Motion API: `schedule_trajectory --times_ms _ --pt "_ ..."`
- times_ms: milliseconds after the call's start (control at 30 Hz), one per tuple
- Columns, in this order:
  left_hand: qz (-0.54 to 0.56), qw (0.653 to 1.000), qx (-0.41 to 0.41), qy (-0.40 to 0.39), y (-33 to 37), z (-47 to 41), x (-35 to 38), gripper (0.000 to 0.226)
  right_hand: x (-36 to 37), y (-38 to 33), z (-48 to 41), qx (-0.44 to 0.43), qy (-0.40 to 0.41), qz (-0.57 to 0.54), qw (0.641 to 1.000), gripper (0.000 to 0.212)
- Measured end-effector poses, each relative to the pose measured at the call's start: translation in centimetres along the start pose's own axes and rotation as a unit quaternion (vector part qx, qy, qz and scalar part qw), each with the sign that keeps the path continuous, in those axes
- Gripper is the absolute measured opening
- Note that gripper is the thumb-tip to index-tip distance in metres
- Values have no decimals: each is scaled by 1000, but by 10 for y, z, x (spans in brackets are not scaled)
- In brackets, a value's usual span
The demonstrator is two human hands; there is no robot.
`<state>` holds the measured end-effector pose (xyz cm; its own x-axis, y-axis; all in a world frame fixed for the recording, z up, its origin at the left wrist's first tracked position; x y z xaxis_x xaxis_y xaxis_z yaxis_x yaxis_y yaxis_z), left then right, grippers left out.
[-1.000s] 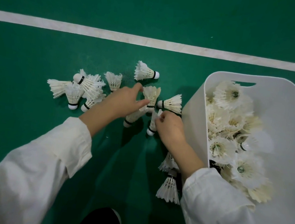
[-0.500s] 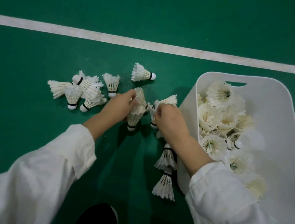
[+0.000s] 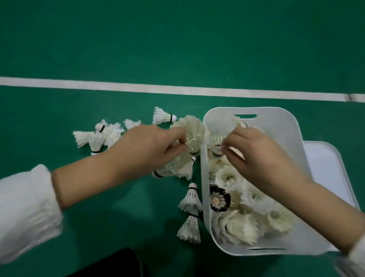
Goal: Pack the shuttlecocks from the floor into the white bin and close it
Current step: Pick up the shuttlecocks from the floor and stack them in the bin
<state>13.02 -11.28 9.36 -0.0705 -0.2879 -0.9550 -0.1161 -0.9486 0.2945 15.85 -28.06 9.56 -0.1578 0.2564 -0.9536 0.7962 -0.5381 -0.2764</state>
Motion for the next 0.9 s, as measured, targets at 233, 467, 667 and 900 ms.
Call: schedule_trajectory --times_ms 233,467,667,900 --pt "-45 994 77 -60 111 3 13 24 2 51 120 228 92 -72 967 14" --pt "55 993 -94 -42 134 30 74 22 35 68 183 346 21 -74 935 21" --pt "115 980 -163 -11 139 57 95 20 87 77 193 383 -181 -45 905 17" --pt "120 984 -131 -15 145 58 91 18 100 78 189 366 -212 -51 905 22"
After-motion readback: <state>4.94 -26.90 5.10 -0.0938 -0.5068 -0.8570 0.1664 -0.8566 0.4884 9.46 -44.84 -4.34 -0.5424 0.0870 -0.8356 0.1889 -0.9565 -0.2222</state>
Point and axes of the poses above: each hand's wrist, its own z-axis away from the middle knuckle, its own x-axis out of the palm, y = z × x, the point moved 6 cm from there along -z, towards the middle knuckle, and after that the axes turned 15 degrees about -x, right-handed, at the moved point
